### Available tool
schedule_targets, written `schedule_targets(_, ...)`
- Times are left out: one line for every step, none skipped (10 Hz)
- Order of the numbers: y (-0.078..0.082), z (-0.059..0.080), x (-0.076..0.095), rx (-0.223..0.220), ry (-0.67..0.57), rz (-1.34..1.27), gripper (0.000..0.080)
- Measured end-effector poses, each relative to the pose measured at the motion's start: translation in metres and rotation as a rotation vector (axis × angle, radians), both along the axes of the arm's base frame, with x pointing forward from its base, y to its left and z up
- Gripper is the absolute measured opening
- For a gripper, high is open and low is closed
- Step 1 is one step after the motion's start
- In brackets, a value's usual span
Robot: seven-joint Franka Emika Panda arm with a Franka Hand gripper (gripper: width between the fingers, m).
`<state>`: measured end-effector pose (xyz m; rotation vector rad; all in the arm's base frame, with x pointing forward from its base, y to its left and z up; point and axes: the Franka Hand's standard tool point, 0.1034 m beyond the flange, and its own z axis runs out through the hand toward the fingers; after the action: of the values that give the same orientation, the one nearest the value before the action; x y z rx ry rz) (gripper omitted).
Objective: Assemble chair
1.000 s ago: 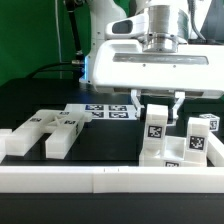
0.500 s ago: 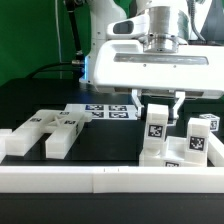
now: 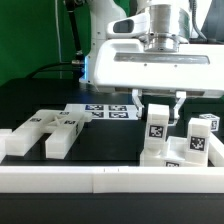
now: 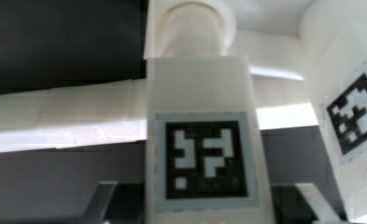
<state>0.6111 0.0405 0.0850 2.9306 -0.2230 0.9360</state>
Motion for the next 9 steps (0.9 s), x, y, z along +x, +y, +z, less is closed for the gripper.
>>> schedule_targets(0.0000, 0.0000, 0.0001, 0.000, 0.000, 0.001, 0.0291)
schedule_targets(0.0000, 0.0000, 0.0001, -0.001, 0.001, 0.001, 0.0291)
schedule_targets(-0.0001, 0.0000, -0.0001, -0.001, -0.001, 0.001, 0.0291)
schedule_targets(-0.0012, -0.0004, -0.0033, -0.010, -0.022, 0.003, 0.0291)
schedule_targets(0.0001, -0.0047, -0.0075, -0.011, -0.011, 0.006, 0.0291)
schedule_targets(0.0000, -0.0048, -0.0075, -0.011, -0.011, 0.006, 0.0291)
schedule_targets(-0.0004, -0.0050, -0.0074, -0.015, -0.020, 0.006, 0.0291)
schedule_targets(-0.0006, -0.0058, -0.0075, -0.014, -0.021, 0.006, 0.0291)
schedule_targets(-0.0006, -0.0058, -0.0074, -0.014, -0.020, 0.005, 0.0291)
